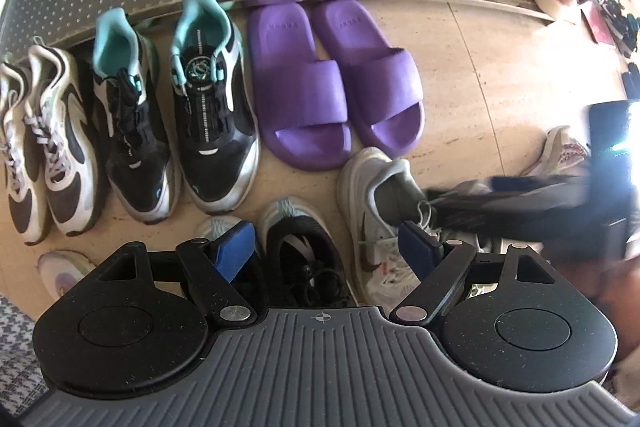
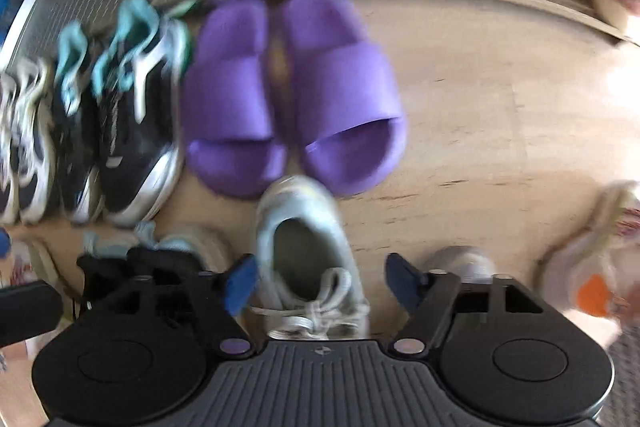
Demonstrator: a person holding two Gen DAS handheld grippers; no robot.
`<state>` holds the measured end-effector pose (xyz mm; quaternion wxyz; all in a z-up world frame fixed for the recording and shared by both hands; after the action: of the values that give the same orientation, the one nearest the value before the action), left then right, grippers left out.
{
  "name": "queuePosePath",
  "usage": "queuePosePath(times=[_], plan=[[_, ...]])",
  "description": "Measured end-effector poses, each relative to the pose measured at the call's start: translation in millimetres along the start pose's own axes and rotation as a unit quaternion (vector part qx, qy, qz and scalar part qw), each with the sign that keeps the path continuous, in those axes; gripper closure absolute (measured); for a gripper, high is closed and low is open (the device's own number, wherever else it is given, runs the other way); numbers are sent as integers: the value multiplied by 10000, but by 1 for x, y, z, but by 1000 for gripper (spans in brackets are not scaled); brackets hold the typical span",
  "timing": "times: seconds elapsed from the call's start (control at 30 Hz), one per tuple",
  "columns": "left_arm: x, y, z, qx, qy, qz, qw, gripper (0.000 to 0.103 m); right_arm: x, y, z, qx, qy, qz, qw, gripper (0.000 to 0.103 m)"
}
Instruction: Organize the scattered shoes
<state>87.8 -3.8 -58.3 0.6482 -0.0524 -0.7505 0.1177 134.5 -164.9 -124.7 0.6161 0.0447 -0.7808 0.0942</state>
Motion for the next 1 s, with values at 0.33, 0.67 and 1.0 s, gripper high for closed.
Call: queuePosePath(times=[0.33, 0.67, 1.0], plan=[[-15, 0, 5, -71, 191, -205, 9996, 19, -65, -104, 60, -2104, 683, -350, 9746, 56], [-39, 19, 6, 39, 528, -517, 9973, 19, -113, -78, 57, -1351, 955, 182, 9860, 65], [-40, 19, 5, 36, 621, -363, 9974, 19, -84, -38, 21, -403, 34, -598, 9974, 81]])
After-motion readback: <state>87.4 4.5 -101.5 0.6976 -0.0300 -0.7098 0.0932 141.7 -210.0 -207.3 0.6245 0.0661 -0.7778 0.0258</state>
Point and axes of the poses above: each gripper's, at about its wrist camera, not at the fingertips, and x roughly against the way its jaws point, y to its left, z to its underside, the point moved 4 cm from there along -x, roughly the way its jaws point, and after that the axes turned 3 degrees about z, right-handed, at the moved point
